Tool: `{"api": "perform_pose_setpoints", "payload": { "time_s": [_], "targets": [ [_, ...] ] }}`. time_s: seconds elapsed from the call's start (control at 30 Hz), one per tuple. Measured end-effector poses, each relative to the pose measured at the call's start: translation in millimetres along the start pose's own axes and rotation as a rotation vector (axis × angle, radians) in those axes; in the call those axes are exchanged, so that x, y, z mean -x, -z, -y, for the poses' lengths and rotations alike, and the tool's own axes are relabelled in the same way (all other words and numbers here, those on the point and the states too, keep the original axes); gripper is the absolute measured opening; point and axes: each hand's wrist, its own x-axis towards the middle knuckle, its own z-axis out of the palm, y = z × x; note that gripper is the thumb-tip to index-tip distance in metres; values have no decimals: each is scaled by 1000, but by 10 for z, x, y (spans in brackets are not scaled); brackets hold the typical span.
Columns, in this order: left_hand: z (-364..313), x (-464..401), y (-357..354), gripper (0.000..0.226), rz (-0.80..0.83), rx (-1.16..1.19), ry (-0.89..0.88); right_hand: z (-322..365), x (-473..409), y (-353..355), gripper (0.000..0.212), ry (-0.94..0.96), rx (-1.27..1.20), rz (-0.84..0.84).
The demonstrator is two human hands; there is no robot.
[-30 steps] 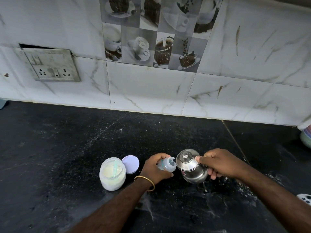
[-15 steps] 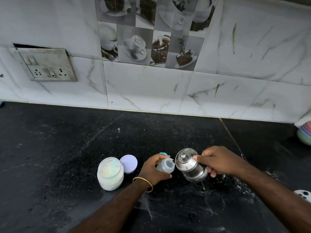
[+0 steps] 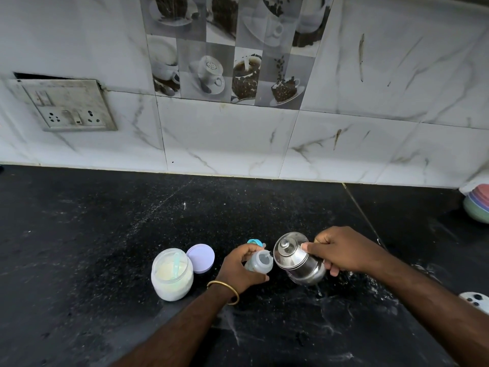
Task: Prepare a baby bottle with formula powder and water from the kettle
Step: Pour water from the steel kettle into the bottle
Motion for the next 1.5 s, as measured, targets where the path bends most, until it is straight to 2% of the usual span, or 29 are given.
{"api": "perform_pose_setpoints", "payload": {
  "time_s": [1.5],
  "targets": [
    [18,2,1,60,44,2,23,22,-15,78,51,45,240,-51]
  ]
}}
